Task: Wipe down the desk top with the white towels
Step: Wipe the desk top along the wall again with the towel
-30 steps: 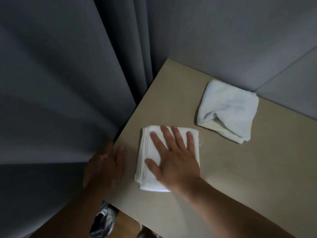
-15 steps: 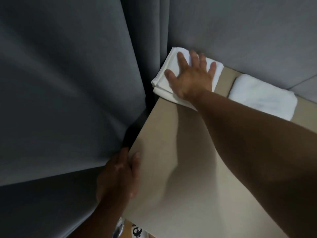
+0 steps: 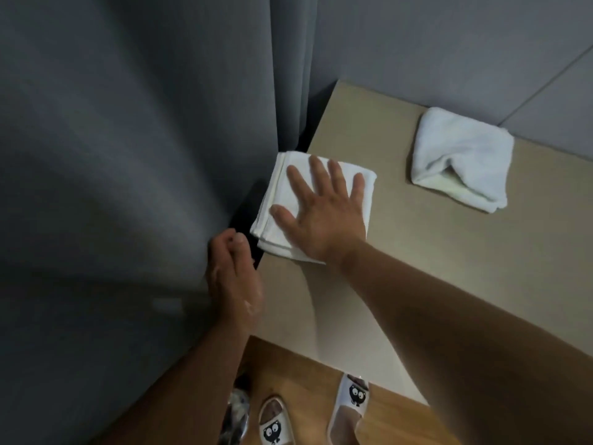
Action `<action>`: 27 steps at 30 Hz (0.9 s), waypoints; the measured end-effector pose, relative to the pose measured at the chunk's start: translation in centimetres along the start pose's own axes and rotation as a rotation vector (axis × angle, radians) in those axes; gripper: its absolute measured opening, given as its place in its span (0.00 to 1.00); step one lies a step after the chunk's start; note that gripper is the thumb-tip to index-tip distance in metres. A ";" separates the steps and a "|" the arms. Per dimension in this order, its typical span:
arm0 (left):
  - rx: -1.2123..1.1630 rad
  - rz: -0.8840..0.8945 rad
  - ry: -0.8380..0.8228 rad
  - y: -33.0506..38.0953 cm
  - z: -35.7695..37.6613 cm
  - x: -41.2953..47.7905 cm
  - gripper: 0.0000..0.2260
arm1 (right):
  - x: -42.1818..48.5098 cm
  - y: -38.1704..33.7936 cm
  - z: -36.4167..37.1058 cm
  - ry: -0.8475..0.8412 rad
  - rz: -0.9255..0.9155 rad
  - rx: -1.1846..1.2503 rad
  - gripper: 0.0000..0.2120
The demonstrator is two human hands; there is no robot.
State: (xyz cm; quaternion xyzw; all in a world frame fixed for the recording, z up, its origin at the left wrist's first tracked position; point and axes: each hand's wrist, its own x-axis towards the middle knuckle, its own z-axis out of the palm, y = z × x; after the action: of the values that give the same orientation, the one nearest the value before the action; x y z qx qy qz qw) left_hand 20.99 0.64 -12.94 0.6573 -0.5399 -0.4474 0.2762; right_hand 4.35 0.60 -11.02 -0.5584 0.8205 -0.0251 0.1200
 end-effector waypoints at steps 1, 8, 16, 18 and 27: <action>-0.026 -0.047 -0.044 -0.4 -0.5 0.4 0.23 | -1.6 -0.8 0.3 -0.004 -0.005 0.012 0.37; -0.232 -0.414 -0.398 0.3 -4.5 1.4 0.25 | -10.6 -5.5 2.4 -0.027 -0.017 0.074 0.34; 0.552 0.120 -0.329 3.1 -0.4 0.9 0.26 | -17.1 -1.9 3.2 -0.023 -0.081 0.106 0.32; 0.645 0.281 -0.319 3.7 1.3 0.2 0.29 | -18.8 1.1 2.9 -0.017 -0.037 0.093 0.32; 0.806 0.424 -0.348 3.2 5.3 0.6 0.29 | -21.2 6.3 2.6 0.020 0.107 0.088 0.32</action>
State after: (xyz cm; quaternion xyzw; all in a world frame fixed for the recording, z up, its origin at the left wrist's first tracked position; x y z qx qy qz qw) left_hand 14.84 -0.13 -12.72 0.5028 -0.8304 -0.2399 -0.0094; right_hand 6.55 22.80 -11.05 -0.5077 0.8484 -0.0604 0.1376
